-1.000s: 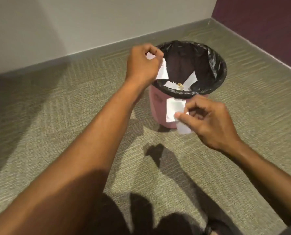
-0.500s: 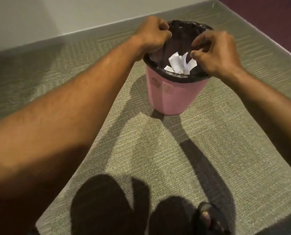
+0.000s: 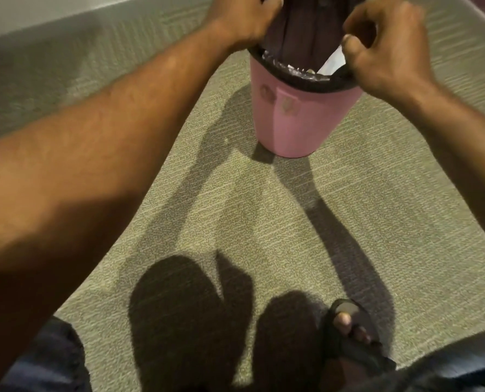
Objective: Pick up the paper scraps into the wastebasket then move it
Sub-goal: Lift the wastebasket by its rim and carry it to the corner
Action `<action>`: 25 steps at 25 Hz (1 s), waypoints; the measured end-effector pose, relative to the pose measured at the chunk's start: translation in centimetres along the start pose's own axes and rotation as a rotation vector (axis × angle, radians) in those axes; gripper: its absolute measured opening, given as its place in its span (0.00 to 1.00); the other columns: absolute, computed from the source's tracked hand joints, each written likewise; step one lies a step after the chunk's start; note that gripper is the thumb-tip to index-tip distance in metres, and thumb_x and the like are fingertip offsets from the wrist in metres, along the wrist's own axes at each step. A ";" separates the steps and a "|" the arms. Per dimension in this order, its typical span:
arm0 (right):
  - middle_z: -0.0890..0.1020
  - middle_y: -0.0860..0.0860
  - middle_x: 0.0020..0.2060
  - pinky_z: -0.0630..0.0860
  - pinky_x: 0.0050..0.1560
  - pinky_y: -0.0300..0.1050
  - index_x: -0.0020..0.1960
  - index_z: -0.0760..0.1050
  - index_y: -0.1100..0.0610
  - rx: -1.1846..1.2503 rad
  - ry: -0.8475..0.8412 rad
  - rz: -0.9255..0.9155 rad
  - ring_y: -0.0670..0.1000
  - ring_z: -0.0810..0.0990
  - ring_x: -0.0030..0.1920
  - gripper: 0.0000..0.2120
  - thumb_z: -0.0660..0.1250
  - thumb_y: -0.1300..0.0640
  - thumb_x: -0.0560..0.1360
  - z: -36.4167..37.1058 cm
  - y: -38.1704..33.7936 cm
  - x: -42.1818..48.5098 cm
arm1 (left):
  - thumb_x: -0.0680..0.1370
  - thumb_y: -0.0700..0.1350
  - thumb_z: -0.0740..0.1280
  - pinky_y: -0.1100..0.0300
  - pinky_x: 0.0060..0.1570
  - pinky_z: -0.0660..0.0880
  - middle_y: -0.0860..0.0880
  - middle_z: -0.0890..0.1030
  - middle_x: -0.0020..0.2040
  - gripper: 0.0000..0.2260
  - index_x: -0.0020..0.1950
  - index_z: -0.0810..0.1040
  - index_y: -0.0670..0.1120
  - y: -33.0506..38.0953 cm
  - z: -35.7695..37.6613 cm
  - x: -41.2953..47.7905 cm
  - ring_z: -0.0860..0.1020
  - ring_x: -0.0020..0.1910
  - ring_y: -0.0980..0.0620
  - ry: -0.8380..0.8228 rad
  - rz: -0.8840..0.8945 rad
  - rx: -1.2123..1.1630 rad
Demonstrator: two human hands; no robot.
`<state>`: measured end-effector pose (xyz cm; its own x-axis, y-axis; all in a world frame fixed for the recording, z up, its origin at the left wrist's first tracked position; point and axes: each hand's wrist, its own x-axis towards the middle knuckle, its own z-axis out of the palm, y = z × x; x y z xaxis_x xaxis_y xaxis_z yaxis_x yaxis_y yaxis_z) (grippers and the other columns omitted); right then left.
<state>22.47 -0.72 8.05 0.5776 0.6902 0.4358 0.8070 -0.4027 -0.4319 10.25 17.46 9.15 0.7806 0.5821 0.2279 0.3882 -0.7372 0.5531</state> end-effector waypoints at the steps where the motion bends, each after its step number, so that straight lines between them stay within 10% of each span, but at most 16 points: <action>1: 0.83 0.55 0.50 0.78 0.51 0.50 0.53 0.80 0.57 -0.023 -0.009 -0.010 0.54 0.81 0.50 0.15 0.62 0.51 0.73 -0.1 0.4 0.1 | 0.80 0.51 0.59 0.57 0.57 0.74 0.50 0.80 0.56 0.10 0.57 0.76 0.50 0.1 0.0 0.2 0.77 0.55 0.52 0.014 0.031 0.031; 8: 0.70 0.59 0.71 0.68 0.70 0.54 0.71 0.68 0.61 -0.179 -0.165 0.033 0.59 0.69 0.71 0.25 0.60 0.47 0.80 0.9 3.1 0.6 | 0.82 0.53 0.56 0.48 0.69 0.64 0.42 0.68 0.73 0.24 0.74 0.65 0.42 -0.4 2.7 0.3 0.66 0.72 0.42 -0.048 0.132 0.263; 13: 0.74 0.58 0.64 0.73 0.57 0.55 0.65 0.71 0.61 -0.166 -0.055 0.149 0.62 0.75 0.61 0.21 0.60 0.47 0.79 1.2 4.6 0.8 | 0.82 0.53 0.56 0.46 0.63 0.69 0.41 0.74 0.66 0.20 0.69 0.68 0.42 -1.8 3.6 -0.1 0.72 0.64 0.42 0.071 0.015 0.251; 25: 0.78 0.57 0.56 0.72 0.48 0.46 0.55 0.75 0.62 0.059 0.150 0.372 0.51 0.75 0.50 0.11 0.59 0.58 0.78 2.1 6.8 1.8 | 0.79 0.37 0.64 0.50 0.41 0.82 0.43 0.81 0.42 0.06 0.54 0.77 0.37 -2.9 2.9 1.0 0.82 0.38 0.48 0.153 -0.509 -0.711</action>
<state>28.72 -0.91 4.28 0.8439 0.4071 0.3496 0.5337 -0.5700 -0.6247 11.36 19.18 5.51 0.5024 0.8583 -0.1047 0.2343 -0.0186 0.9720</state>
